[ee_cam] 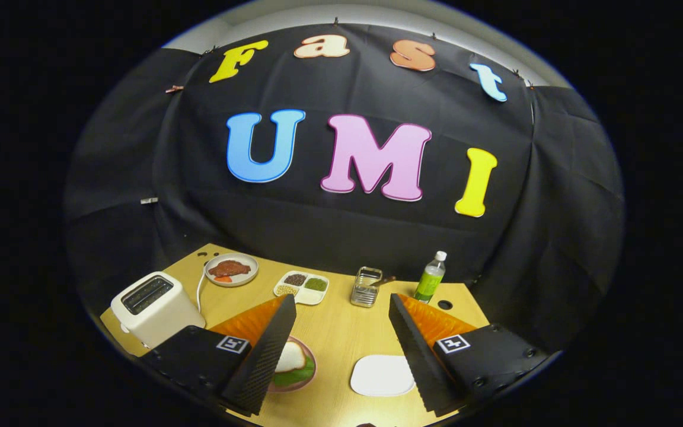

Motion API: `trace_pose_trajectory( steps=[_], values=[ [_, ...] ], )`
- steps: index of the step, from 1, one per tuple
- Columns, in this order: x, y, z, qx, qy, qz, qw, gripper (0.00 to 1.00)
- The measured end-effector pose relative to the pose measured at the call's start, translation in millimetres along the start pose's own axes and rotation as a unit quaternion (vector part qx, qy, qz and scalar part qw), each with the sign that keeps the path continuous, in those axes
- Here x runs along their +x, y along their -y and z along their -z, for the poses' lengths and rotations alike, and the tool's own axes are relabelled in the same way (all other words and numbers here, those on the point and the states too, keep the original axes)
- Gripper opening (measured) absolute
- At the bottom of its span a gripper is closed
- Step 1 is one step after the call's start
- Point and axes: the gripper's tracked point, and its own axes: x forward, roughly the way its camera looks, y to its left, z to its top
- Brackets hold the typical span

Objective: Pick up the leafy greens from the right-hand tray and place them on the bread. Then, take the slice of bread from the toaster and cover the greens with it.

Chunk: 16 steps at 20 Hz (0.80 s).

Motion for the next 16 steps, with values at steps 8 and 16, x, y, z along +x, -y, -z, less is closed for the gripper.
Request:
trace_pose_trajectory(
  steps=[8, 16],
  values=[
    [-70, 33, -16, 0.006, 0.026, 0.028, 0.999, 0.98],
    [-73, 49, -17, 0.015, 0.027, -0.008, 1.0, 0.98]
  ],
)
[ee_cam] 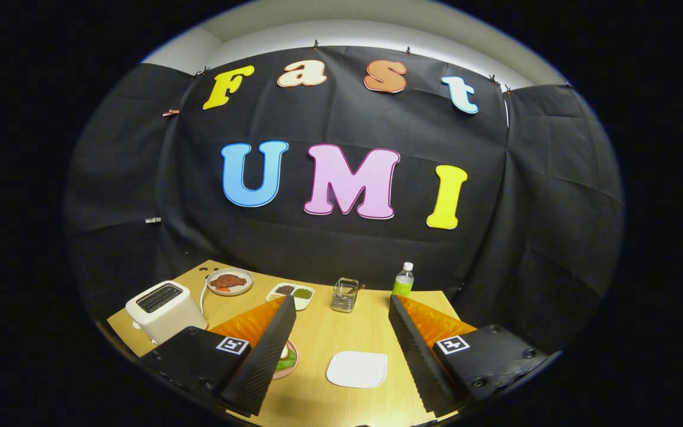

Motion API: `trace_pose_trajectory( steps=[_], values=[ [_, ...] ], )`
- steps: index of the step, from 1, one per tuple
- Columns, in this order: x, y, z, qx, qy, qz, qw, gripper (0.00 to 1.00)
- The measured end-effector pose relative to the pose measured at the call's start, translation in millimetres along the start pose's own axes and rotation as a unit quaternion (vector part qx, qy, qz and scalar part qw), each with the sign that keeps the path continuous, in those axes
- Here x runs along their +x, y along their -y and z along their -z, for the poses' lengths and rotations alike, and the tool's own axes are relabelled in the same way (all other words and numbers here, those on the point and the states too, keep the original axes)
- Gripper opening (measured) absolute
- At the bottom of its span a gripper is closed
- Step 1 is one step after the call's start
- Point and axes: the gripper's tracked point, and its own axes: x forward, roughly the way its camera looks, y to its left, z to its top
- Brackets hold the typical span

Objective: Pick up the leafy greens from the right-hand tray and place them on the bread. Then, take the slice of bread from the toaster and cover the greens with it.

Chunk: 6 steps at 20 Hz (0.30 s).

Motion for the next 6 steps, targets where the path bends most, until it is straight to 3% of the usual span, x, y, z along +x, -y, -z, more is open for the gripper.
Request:
trace_pose_trajectory(
  steps=[6],
  values=[
    [4, 16, 5, -0.013, 0.001, -0.028, 1.0, 0.98]
  ],
)
